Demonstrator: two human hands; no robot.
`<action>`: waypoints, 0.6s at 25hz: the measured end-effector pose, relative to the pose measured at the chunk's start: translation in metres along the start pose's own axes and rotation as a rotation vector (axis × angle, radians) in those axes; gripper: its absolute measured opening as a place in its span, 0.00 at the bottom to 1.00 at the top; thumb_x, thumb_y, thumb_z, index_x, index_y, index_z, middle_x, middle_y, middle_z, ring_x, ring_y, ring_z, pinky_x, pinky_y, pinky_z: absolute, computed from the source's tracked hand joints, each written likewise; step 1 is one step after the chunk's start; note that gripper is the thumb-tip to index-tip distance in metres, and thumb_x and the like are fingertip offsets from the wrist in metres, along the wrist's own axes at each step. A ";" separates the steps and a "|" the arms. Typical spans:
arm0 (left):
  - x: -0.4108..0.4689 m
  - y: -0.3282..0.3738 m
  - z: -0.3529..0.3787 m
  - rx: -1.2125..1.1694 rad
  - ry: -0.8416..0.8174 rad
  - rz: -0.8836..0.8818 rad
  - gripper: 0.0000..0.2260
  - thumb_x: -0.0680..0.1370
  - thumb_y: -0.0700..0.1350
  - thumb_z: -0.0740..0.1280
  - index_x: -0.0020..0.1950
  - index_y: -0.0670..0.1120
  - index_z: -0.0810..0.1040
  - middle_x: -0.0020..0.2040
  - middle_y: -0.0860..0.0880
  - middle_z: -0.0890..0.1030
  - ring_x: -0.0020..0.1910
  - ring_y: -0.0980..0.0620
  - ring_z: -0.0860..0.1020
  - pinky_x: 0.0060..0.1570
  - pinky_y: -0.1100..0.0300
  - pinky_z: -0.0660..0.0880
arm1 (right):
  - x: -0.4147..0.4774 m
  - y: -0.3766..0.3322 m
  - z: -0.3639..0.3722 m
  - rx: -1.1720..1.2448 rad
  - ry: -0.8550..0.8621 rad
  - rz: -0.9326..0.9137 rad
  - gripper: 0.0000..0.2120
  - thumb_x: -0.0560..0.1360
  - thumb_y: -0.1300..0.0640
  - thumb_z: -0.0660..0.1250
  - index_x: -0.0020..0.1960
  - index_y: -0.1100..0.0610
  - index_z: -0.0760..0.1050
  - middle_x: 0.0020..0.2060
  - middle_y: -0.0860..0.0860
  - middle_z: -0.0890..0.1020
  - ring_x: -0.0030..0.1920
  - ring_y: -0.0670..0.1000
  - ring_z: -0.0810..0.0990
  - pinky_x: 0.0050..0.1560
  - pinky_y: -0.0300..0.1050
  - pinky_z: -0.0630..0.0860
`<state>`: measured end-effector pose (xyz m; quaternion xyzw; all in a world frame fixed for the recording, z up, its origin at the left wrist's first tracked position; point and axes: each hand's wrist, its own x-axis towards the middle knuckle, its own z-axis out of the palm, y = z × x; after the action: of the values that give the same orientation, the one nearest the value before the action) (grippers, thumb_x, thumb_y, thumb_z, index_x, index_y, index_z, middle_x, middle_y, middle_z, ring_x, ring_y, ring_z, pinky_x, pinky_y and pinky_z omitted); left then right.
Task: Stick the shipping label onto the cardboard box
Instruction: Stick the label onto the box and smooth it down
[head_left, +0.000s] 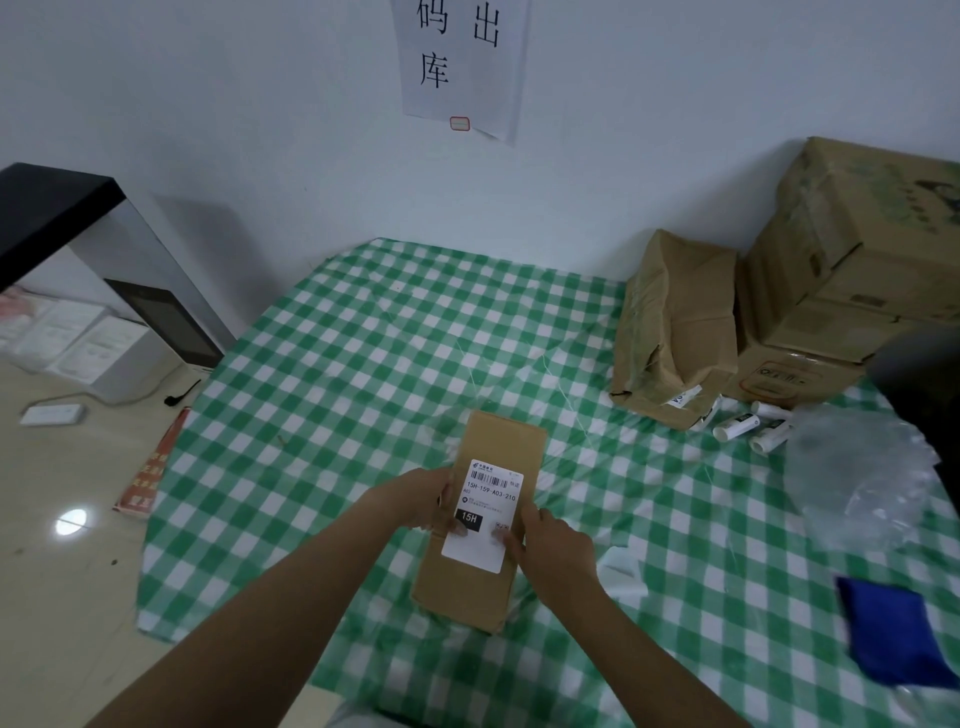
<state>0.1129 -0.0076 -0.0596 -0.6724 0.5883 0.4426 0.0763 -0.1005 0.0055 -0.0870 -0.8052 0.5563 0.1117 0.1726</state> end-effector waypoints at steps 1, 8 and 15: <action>-0.002 0.002 -0.001 -0.001 -0.015 -0.001 0.20 0.68 0.50 0.78 0.42 0.50 0.65 0.44 0.47 0.80 0.40 0.49 0.78 0.37 0.60 0.73 | -0.003 -0.003 0.002 0.004 -0.010 0.022 0.27 0.80 0.37 0.49 0.70 0.54 0.60 0.55 0.53 0.77 0.52 0.55 0.80 0.46 0.49 0.76; -0.011 0.010 -0.006 0.044 -0.082 0.002 0.35 0.64 0.48 0.81 0.65 0.44 0.67 0.57 0.45 0.80 0.55 0.46 0.79 0.55 0.52 0.78 | -0.019 -0.008 0.015 0.055 -0.022 0.125 0.33 0.77 0.33 0.51 0.70 0.56 0.59 0.59 0.52 0.75 0.53 0.52 0.80 0.47 0.48 0.78; -0.020 0.021 0.008 0.069 0.089 0.039 0.31 0.74 0.56 0.71 0.70 0.45 0.64 0.63 0.46 0.79 0.59 0.45 0.79 0.59 0.49 0.76 | -0.014 -0.011 0.009 0.124 0.073 -0.029 0.40 0.78 0.38 0.55 0.79 0.57 0.40 0.79 0.49 0.43 0.76 0.52 0.56 0.62 0.54 0.74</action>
<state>0.0931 0.0057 -0.0417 -0.6770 0.6190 0.3928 0.0646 -0.0953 0.0244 -0.0884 -0.8045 0.5562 0.0448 0.2033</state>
